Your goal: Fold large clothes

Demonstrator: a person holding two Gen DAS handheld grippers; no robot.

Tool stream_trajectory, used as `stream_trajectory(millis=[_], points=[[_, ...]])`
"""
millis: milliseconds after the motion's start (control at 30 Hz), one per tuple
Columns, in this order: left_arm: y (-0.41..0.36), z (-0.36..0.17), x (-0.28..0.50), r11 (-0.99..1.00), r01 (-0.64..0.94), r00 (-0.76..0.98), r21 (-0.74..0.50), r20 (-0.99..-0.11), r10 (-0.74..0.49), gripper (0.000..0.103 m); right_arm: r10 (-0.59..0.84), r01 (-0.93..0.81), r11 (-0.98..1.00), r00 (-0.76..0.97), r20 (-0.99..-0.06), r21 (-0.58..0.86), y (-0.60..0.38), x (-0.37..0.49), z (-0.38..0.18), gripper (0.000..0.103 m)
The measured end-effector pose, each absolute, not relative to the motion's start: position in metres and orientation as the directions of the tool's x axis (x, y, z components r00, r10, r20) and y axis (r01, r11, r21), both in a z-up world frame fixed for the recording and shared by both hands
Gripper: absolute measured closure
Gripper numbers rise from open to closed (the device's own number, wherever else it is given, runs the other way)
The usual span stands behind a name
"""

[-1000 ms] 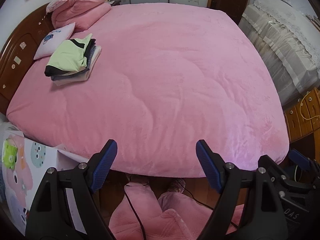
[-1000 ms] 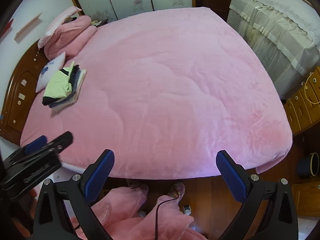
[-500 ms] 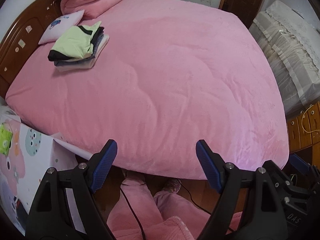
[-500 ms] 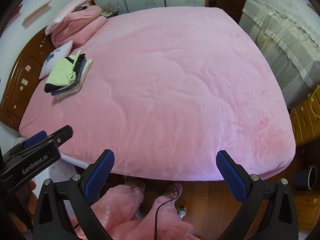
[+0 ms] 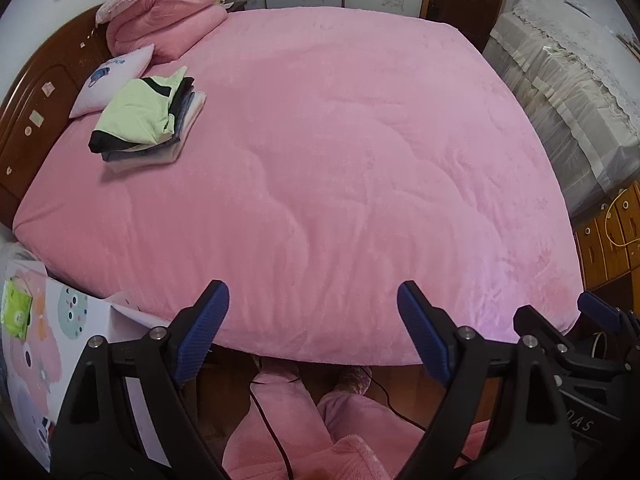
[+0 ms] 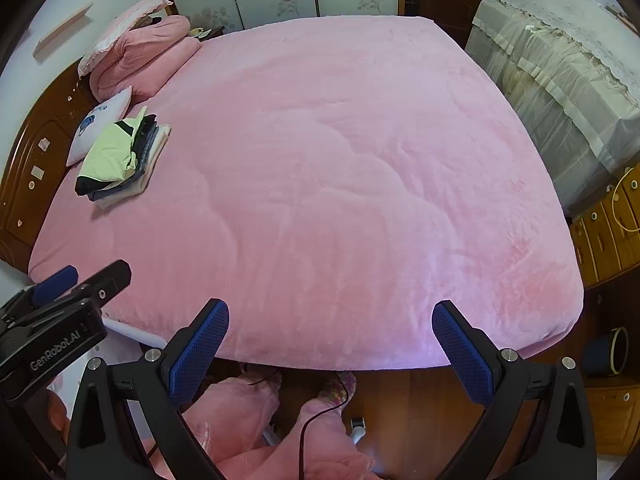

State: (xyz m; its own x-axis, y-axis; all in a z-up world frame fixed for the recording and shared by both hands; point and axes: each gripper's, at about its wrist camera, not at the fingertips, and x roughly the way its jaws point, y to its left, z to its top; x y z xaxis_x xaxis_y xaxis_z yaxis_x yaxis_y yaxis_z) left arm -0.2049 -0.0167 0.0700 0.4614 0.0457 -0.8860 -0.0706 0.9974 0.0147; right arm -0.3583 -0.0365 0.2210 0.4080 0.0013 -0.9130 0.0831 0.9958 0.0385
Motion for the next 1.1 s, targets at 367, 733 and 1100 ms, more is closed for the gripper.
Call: stream_trajectory(millis=[367,733,1100], points=[[-0.021,0.067,-0.199,0.999,-0.045,0.445,0.011,-0.895,0.029,0.000,0.000,0.095,0.994,0.417,-0.909,0.044,-0.030,-0.359,0.214,0.000],[-0.020,0.067,-0.205,0.999,-0.052,0.456,0.002,-0.890,0.026,0.000,-0.006,0.103,0.994,0.420,-0.908,0.041,-0.021,-0.360,0.209,0.000],[-0.021,0.068,-0.209,0.998,-0.061,0.458,-0.005,-0.888,0.023,0.000,-0.014,0.111,0.993,0.427,-0.904,0.037,-0.010,-0.364,0.205,0.000]])
